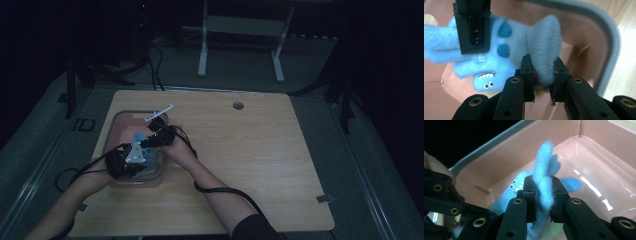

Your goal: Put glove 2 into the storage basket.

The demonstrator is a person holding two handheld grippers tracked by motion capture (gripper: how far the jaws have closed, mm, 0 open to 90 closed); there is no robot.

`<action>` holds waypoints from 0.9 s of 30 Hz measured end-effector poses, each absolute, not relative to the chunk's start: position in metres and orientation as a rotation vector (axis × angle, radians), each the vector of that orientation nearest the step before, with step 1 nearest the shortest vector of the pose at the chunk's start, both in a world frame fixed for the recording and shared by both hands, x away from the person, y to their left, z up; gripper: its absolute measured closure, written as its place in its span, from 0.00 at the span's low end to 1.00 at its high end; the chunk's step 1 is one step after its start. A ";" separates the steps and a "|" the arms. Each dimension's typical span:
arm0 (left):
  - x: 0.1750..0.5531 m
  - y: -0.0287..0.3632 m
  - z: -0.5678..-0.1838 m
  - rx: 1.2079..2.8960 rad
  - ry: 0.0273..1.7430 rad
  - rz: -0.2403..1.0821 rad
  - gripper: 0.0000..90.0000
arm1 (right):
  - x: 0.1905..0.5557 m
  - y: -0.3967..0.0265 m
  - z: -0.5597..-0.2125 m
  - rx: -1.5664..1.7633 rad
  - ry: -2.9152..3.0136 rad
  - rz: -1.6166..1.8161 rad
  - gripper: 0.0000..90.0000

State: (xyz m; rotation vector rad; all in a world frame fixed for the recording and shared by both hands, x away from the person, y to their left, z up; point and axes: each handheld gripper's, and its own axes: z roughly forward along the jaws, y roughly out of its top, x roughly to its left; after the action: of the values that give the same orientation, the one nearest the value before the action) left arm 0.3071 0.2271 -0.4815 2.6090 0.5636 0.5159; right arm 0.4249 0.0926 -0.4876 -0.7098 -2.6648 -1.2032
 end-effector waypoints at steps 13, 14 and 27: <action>0.320 0.226 -0.490 2.644 0.608 0.453 0.84 | 0.429 0.105 -0.494 -0.707 -2.761 -1.131 0.79; 0.321 0.226 -0.490 2.641 0.608 0.445 0.84 | 0.430 0.106 -0.494 -0.715 -2.769 -1.126 0.77; 0.324 0.228 -0.490 2.604 0.655 0.384 0.74 | 0.437 0.099 -0.489 -0.792 -2.778 -1.141 0.40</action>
State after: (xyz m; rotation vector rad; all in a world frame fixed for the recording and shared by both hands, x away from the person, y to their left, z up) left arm 0.3239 0.2278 -0.4900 2.6044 0.6546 0.3842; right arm 0.4365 0.0990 -0.4887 -0.7924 -2.7785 -1.1411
